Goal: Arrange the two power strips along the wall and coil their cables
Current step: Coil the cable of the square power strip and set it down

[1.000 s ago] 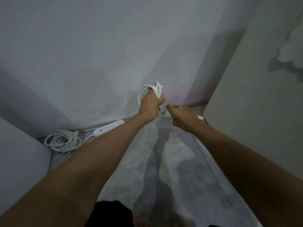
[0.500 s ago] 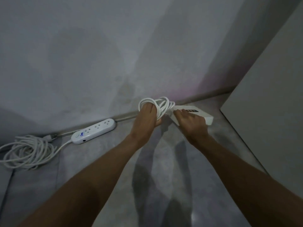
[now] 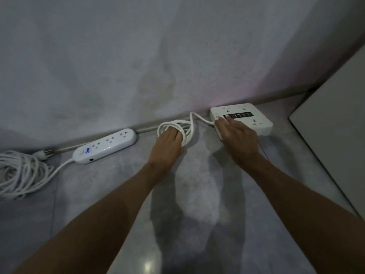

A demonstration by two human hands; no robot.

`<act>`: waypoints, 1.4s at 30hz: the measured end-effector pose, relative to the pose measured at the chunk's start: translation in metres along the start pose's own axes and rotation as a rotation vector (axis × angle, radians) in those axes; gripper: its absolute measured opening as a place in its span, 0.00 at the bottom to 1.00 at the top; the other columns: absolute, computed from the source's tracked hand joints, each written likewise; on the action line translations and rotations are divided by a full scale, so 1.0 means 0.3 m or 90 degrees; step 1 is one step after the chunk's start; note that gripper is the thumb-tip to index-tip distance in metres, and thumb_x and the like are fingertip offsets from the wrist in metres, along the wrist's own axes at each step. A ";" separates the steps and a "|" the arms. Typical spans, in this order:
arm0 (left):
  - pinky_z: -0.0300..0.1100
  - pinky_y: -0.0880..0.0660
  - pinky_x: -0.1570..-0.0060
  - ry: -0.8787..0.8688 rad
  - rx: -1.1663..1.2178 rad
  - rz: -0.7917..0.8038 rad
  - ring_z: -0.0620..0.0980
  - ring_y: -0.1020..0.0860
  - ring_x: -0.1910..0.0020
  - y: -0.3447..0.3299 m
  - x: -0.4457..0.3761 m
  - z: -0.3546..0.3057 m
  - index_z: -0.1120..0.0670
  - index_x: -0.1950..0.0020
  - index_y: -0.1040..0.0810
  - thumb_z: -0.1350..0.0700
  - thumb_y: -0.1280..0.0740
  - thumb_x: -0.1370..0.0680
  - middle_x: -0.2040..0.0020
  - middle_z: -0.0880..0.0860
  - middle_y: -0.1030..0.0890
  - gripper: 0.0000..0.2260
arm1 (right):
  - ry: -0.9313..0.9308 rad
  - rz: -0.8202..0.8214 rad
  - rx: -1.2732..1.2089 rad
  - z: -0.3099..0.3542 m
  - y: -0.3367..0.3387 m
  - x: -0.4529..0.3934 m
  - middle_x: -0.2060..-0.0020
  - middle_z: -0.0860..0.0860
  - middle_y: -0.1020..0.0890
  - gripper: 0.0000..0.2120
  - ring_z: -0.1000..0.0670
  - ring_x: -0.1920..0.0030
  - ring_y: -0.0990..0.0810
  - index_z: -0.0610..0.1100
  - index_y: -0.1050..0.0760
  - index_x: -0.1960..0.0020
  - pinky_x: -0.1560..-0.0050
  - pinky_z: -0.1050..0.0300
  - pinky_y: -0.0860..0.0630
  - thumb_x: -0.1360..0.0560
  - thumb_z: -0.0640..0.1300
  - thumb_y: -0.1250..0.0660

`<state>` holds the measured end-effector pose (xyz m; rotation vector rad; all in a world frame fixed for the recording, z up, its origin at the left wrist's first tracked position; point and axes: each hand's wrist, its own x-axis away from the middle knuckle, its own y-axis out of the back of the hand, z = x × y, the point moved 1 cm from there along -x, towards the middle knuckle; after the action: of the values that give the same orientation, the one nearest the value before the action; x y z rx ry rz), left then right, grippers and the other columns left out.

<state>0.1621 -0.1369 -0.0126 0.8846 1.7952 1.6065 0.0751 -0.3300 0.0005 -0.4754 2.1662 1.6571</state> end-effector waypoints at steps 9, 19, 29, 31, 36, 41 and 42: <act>0.48 0.32 0.47 -0.110 0.018 -0.068 0.61 0.19 0.54 0.003 -0.042 -0.077 0.66 0.47 0.20 0.56 0.38 0.28 0.52 0.64 0.19 0.17 | -0.009 0.051 -0.122 0.024 -0.041 0.069 0.43 0.48 0.17 0.18 0.50 0.44 0.18 0.43 0.20 0.42 0.65 0.57 0.19 0.31 0.39 0.28; 0.51 0.35 0.35 -0.003 0.226 -0.089 0.63 0.31 0.35 0.058 -0.037 -0.111 0.66 0.34 0.31 0.58 0.38 0.19 0.35 0.65 0.28 0.17 | -0.113 0.223 -0.297 0.009 -0.021 0.080 0.32 0.47 0.26 0.33 0.47 0.33 0.26 0.45 0.32 0.29 0.54 0.47 0.20 0.33 0.42 0.27; 0.41 0.22 0.64 0.302 0.975 -0.185 0.46 0.20 0.66 0.147 -0.125 -0.224 0.61 0.53 0.22 0.54 0.41 0.17 0.64 0.53 0.19 0.14 | -0.103 0.282 -0.278 0.013 -0.004 0.076 0.30 0.46 0.29 0.32 0.40 0.47 0.19 0.46 0.35 0.28 0.61 0.48 0.22 0.31 0.43 0.30; 0.38 0.22 0.69 0.393 1.205 -0.180 0.45 0.21 0.71 0.150 -0.157 -0.218 0.60 0.57 0.24 0.56 0.43 0.17 0.71 0.51 0.20 0.14 | -0.109 0.299 -0.274 0.015 -0.007 0.080 0.31 0.45 0.28 0.34 0.40 0.46 0.20 0.45 0.38 0.26 0.60 0.48 0.22 0.31 0.44 0.31; 0.43 0.19 0.68 0.563 1.302 -0.153 0.50 0.19 0.65 0.061 -0.113 -0.143 0.60 0.48 0.25 0.52 0.42 0.17 0.58 0.58 0.19 0.12 | -0.158 0.291 -0.296 0.028 0.003 0.082 0.33 0.43 0.26 0.33 0.40 0.44 0.21 0.42 0.38 0.27 0.54 0.46 0.22 0.30 0.42 0.31; 0.50 0.19 0.66 0.646 1.281 -0.130 0.55 0.18 0.62 0.009 -0.072 -0.099 0.64 0.42 0.25 0.51 0.39 0.18 0.53 0.62 0.19 0.16 | -0.164 0.301 -0.315 0.034 0.009 0.085 0.31 0.42 0.28 0.34 0.40 0.40 0.23 0.42 0.41 0.26 0.49 0.44 0.23 0.28 0.44 0.32; 0.50 0.19 0.69 0.667 1.260 -0.125 0.55 0.18 0.63 0.012 -0.070 -0.092 0.64 0.42 0.25 0.51 0.39 0.18 0.56 0.61 0.19 0.16 | -0.164 0.307 -0.315 0.036 0.008 0.084 0.31 0.42 0.29 0.34 0.41 0.39 0.24 0.42 0.42 0.26 0.48 0.44 0.23 0.28 0.45 0.32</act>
<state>0.1540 -0.1700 -0.0061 0.2657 3.8443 -0.6596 0.0528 -0.3200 -0.0121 0.1575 1.7577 2.3770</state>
